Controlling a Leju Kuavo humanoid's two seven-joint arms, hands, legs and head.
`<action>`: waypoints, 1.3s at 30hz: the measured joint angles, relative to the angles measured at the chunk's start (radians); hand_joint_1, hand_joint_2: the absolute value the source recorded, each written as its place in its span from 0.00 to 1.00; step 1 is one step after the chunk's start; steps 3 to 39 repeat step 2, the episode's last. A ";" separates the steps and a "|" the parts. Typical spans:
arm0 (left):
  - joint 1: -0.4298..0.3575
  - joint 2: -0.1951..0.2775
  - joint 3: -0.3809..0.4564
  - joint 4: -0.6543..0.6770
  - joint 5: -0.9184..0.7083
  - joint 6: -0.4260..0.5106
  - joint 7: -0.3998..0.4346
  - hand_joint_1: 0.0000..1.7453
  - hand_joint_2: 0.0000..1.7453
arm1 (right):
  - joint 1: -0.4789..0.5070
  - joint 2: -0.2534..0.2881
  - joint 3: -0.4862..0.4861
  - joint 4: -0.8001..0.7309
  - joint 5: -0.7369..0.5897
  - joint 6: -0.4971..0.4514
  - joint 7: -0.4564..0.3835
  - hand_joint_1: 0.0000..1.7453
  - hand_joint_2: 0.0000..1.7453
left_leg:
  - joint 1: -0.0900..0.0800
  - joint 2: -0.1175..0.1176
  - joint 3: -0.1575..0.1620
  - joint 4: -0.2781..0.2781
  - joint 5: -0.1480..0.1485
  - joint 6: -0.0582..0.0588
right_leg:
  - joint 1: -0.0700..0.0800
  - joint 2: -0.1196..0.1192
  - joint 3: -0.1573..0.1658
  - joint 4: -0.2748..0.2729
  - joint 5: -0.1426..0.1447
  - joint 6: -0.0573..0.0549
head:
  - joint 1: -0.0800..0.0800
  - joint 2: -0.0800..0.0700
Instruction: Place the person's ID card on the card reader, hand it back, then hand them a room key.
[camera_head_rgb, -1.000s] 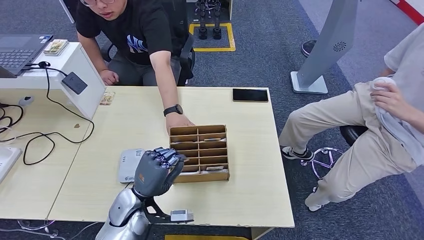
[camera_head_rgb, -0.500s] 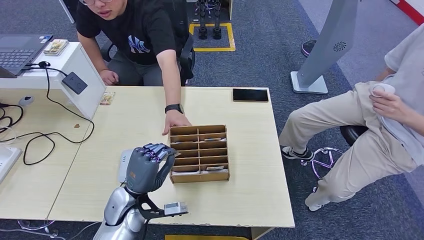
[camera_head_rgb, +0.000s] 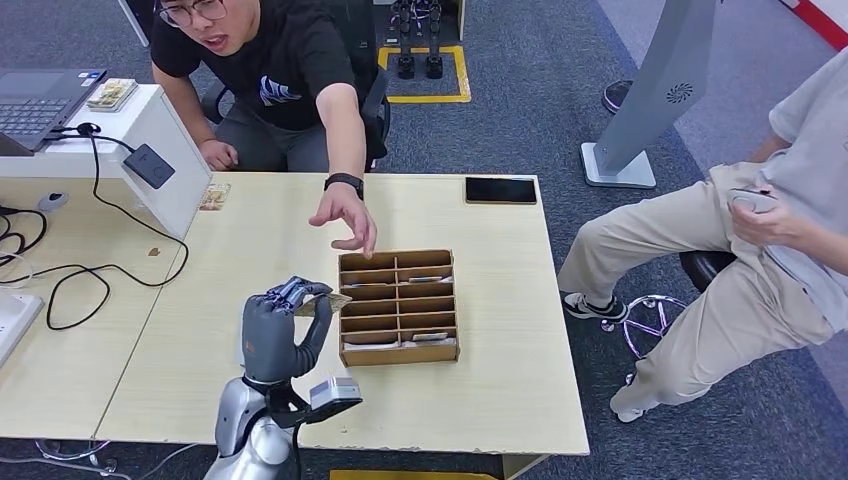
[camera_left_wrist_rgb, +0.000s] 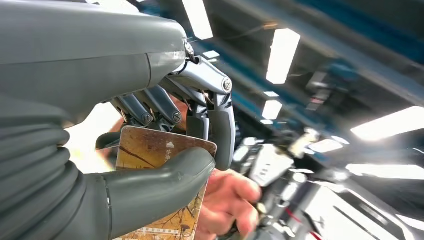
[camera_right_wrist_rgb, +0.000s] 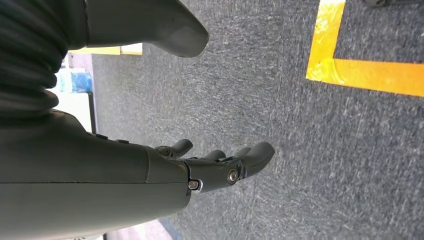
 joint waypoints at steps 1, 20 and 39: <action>0.003 -0.011 0.005 0.000 0.017 0.000 0.007 1.00 1.00 | 0.000 0.001 0.000 0.000 0.000 -0.002 0.001 0.00 1.00 | 0.000 0.000 0.000 0.000 0.000 0.000 | 0.000 0.000 0.000 0.000 0.000 0.000 | 0.000 0.000; 0.005 -0.016 0.008 0.000 0.024 0.000 0.010 1.00 1.00 | 0.000 0.002 0.000 0.000 0.000 -0.004 0.001 0.00 1.00 | 0.000 0.000 0.000 0.000 0.000 0.000 | 0.000 0.000 0.000 0.000 0.000 0.000 | 0.000 0.000; 0.005 -0.016 0.008 0.000 0.024 0.000 0.010 1.00 1.00 | 0.000 0.002 0.000 0.000 0.000 -0.004 0.001 0.00 1.00 | 0.000 0.000 0.000 0.000 0.000 0.000 | 0.000 0.000 0.000 0.000 0.000 0.000 | 0.000 0.000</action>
